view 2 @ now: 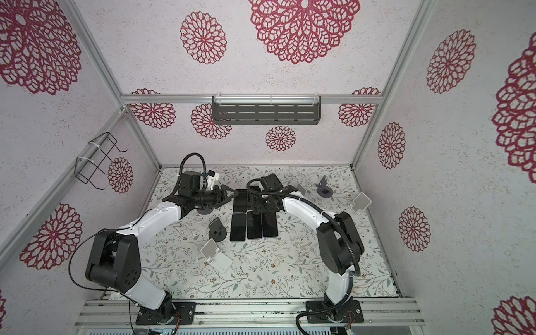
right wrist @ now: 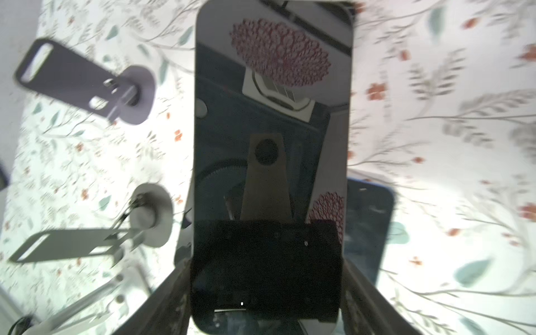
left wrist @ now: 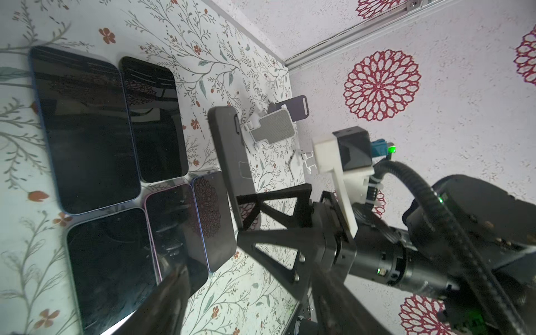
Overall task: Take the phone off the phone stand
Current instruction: 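Lower the dark phone flat beside the phone block with the right gripper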
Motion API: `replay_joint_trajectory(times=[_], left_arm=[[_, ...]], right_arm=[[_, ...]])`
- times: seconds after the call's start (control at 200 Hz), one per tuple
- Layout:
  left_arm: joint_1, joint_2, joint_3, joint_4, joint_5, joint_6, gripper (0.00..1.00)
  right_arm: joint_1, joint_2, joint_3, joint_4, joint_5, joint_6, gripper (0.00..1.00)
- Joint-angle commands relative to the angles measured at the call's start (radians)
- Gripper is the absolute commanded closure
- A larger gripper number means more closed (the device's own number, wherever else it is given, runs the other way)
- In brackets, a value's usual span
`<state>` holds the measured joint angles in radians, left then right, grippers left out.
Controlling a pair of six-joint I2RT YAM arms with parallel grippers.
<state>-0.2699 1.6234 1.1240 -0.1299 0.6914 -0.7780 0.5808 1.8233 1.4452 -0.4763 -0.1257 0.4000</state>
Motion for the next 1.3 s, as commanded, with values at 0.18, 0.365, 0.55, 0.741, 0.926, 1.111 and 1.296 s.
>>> replay_joint_trajectory(times=[0.18, 0.365, 0.55, 0.741, 0.926, 1.111, 1.296], left_arm=[[0.007, -0.03, 0.025, -0.009, -0.017, 0.025, 0.3], [0.016, -0.038, 0.025, -0.007, -0.015, 0.025, 0.3], [0.033, -0.041, 0.023, -0.002, -0.011, 0.019, 0.3], [0.044, -0.044, 0.02, 0.012, -0.002, 0.008, 0.3], [0.048, -0.043, 0.02, 0.013, 0.001, 0.006, 0.31], [0.05, -0.042, 0.027, -0.005, -0.009, 0.02, 0.31], [0.052, -0.04, 0.028, -0.006, -0.007, 0.018, 0.31]], right_arm=[[-0.083, 0.092, 0.101, 0.028, 0.118, -0.059, 0.54], [-0.112, 0.233, 0.219, 0.012, 0.138, -0.065, 0.54], [-0.113, 0.325, 0.287, -0.006, 0.138, -0.058, 0.54], [-0.112, 0.364, 0.296, -0.013, 0.144, -0.044, 0.54], [-0.103, 0.379, 0.294, -0.018, 0.131, -0.038, 0.53], [-0.093, 0.377, 0.288, -0.022, 0.133, -0.033, 0.52], [-0.075, 0.386, 0.299, -0.036, 0.13, -0.026, 0.51]])
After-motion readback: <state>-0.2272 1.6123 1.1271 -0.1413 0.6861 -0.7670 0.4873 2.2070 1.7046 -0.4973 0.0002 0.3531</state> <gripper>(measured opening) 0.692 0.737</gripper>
